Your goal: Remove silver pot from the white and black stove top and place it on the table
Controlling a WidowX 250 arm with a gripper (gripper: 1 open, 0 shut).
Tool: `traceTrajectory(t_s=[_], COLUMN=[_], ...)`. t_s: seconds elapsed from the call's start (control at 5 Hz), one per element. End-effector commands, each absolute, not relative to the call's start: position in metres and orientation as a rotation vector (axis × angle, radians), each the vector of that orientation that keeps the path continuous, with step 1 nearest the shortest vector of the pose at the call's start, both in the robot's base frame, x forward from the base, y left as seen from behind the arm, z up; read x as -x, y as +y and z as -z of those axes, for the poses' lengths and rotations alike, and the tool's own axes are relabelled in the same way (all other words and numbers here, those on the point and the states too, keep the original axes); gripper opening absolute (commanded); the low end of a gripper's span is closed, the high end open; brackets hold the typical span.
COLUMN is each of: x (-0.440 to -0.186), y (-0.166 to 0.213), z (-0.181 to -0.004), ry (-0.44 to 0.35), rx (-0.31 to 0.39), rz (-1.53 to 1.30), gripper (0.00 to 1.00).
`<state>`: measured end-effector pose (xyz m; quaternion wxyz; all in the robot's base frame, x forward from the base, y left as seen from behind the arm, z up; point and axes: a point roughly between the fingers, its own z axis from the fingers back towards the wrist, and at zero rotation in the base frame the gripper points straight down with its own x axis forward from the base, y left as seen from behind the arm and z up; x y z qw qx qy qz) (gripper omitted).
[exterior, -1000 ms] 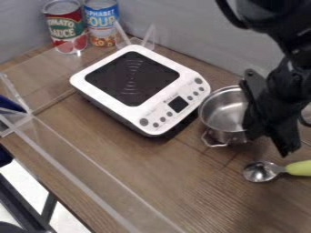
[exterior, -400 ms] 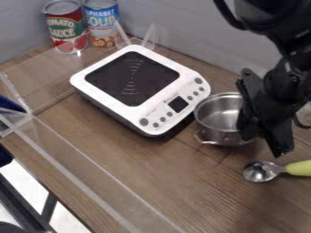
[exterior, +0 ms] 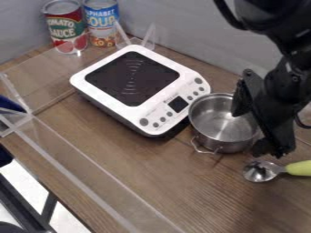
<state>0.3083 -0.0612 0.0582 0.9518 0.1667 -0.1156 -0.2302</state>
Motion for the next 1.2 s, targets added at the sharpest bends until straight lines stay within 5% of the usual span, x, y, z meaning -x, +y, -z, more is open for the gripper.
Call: traceTrajectory(t_s=[0.0,0.4,1.0], x=[-0.319,-0.324,-0.325], y=[-0.061,-0.054,-0.044], z=[-0.093,-0.117,-0.123], ry=[-0.325,-0.335,-0.331], rx=[-0.332,-0.345,-0.363], rz=[0.442,0.445,0.465], gripper=[1.0,1.0,1.0])
